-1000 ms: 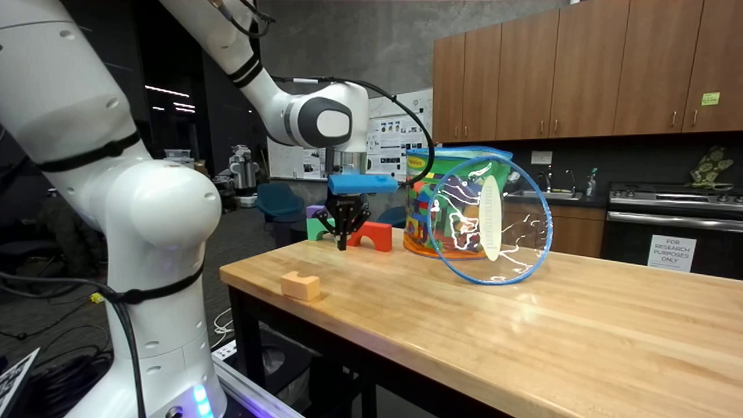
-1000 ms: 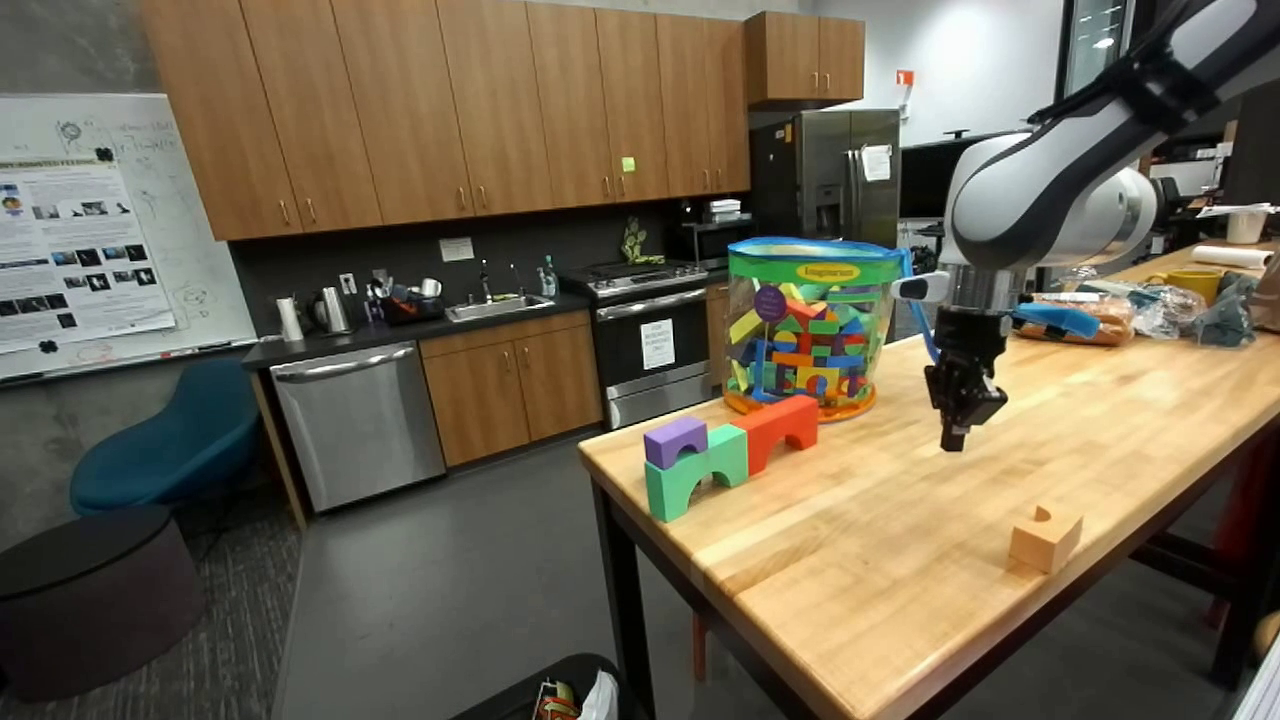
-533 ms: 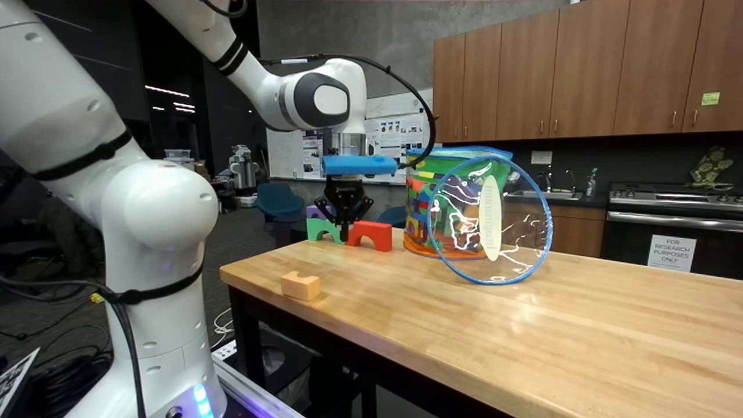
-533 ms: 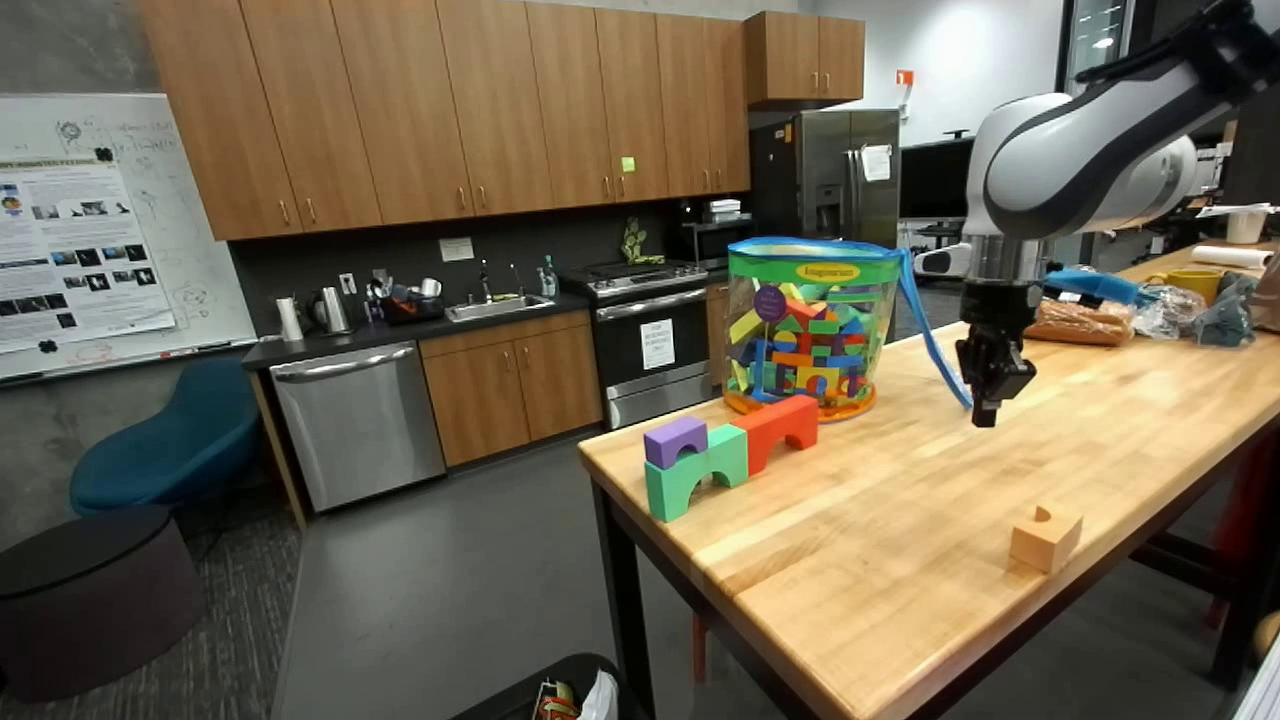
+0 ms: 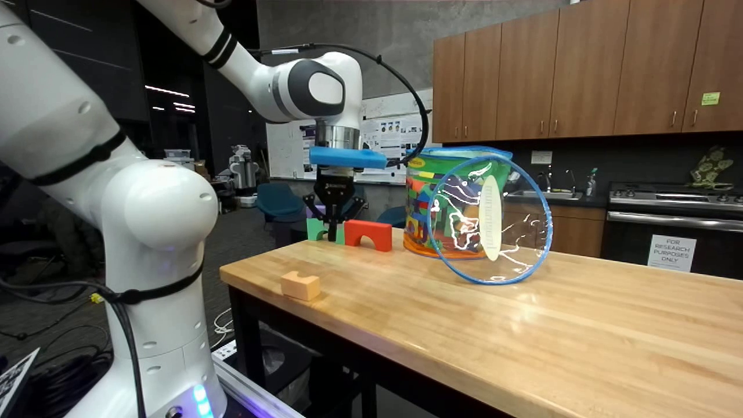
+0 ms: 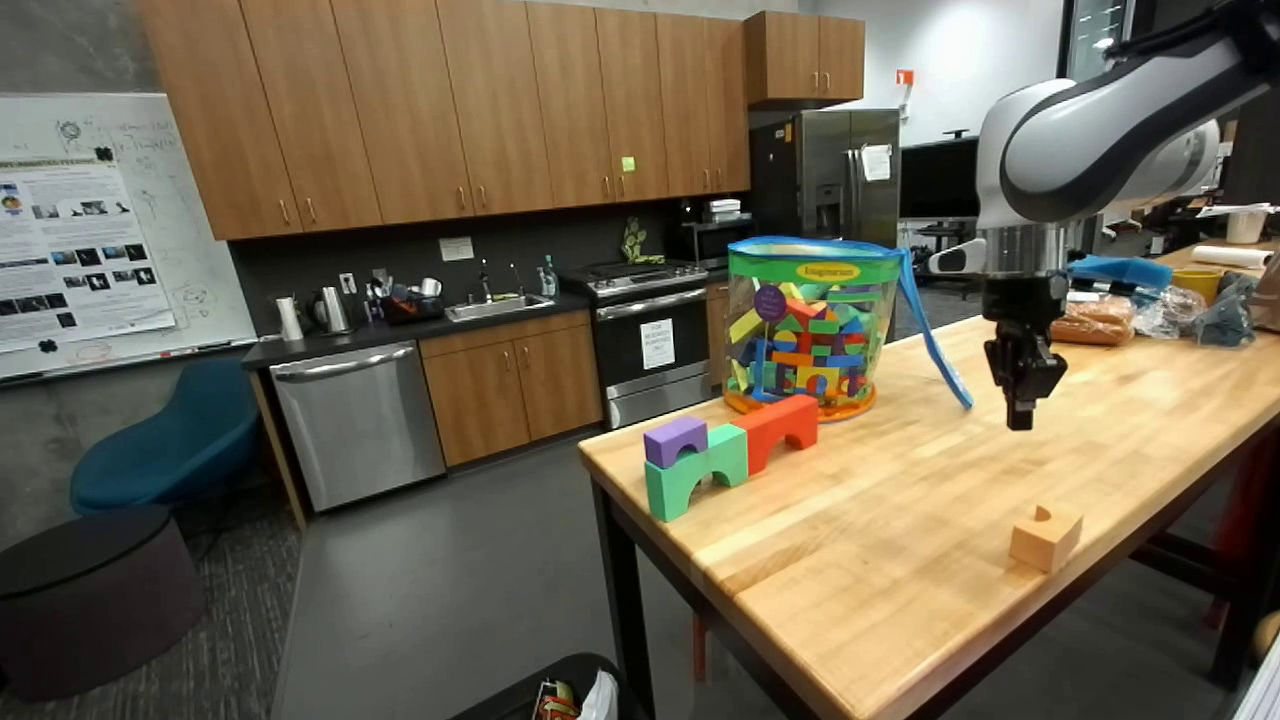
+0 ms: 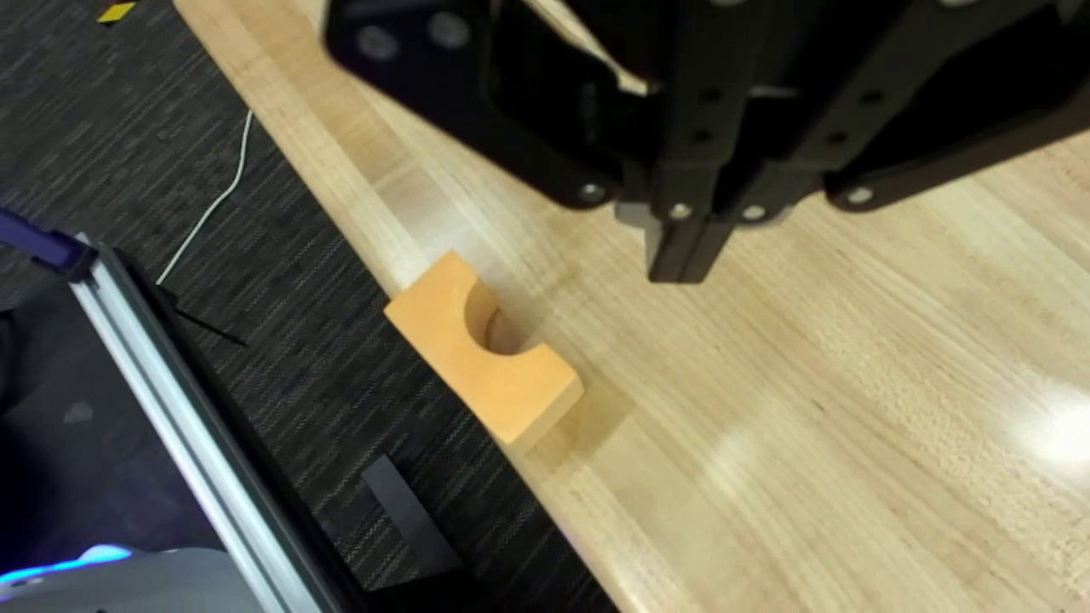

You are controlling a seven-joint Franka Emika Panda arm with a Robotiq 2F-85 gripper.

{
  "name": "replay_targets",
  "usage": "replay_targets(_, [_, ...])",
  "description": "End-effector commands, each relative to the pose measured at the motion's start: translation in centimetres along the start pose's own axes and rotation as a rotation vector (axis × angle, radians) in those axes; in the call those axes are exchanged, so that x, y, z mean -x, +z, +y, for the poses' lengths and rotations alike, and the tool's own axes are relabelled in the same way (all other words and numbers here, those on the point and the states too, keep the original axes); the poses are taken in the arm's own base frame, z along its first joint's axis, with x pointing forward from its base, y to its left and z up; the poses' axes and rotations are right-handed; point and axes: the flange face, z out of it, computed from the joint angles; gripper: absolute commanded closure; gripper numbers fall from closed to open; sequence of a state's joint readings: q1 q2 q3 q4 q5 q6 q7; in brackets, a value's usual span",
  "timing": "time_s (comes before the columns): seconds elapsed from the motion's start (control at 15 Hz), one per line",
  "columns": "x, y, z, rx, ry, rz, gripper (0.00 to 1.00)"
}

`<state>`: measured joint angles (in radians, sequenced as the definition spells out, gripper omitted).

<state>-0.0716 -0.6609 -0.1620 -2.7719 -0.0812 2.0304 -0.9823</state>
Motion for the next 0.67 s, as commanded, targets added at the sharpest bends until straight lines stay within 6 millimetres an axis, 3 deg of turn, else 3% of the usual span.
replay_targets(0.0, [-0.3,0.5,-0.3,-0.020,0.019,-0.033,1.00])
replay_targets(0.6, [-1.7,4.7,-0.1,-0.077,0.083,-0.120,1.00])
